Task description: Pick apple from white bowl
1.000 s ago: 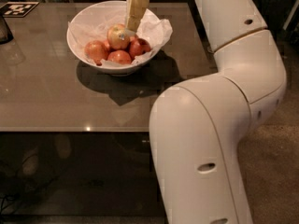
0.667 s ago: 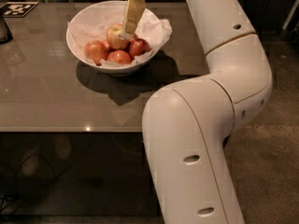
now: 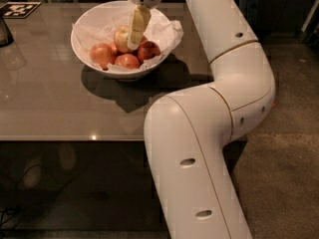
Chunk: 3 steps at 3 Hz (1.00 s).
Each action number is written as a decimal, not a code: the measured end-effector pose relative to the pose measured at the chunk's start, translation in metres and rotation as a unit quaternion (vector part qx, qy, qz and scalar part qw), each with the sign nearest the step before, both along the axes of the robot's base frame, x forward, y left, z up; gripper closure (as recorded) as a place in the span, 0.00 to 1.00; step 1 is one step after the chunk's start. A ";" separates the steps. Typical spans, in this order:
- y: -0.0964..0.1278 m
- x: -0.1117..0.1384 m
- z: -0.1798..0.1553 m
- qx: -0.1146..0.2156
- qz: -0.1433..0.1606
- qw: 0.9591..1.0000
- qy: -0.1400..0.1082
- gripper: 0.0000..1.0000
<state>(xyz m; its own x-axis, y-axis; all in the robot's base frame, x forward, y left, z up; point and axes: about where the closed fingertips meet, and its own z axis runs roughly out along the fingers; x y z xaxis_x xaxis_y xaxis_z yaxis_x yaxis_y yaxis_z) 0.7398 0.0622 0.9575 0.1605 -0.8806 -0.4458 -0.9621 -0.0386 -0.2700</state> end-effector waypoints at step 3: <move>0.009 0.005 -0.035 -0.005 0.003 0.999 0.034 0.00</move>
Offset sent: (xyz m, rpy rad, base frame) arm 0.0092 -0.0280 -0.0102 -0.1099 0.1887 0.0426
